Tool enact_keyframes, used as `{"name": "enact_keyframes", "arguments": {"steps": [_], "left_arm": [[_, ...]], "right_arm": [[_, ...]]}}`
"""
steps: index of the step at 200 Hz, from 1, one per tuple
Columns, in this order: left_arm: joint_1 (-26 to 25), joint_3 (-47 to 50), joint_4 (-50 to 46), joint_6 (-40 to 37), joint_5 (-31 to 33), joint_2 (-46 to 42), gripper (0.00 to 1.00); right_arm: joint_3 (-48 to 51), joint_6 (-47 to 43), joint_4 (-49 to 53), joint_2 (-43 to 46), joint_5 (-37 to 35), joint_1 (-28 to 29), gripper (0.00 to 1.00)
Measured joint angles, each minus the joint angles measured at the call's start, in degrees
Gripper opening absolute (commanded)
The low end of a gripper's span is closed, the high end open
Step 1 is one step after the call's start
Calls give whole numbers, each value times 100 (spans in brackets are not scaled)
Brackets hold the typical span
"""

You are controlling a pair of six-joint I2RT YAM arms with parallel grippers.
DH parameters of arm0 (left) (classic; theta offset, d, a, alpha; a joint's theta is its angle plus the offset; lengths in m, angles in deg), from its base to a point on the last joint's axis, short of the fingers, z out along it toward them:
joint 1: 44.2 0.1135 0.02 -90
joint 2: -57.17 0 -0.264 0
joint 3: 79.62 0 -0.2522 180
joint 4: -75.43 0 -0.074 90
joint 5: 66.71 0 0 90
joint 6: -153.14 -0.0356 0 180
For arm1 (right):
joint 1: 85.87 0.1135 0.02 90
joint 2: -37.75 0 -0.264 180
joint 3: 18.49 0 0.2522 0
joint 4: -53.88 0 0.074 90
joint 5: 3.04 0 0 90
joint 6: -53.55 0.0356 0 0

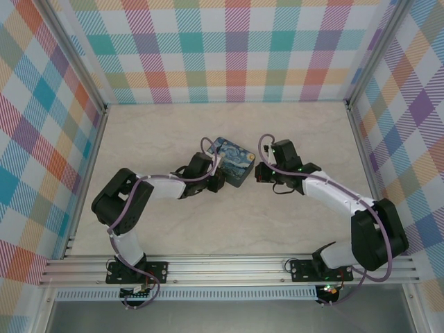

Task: Unlock a padlock with a key

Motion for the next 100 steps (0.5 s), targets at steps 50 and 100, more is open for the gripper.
{"name": "enact_keyframes", "arguments": {"steps": [50, 100], "left_arm": [[-31, -197, -378, 1161, -153, -48, 15], [-151, -245, -435, 2677, -365, -85, 9]], "right_arm": [[553, -151, -125, 101, 13, 0, 1], [1316, -415, -839, 459, 308, 46, 1]]}}
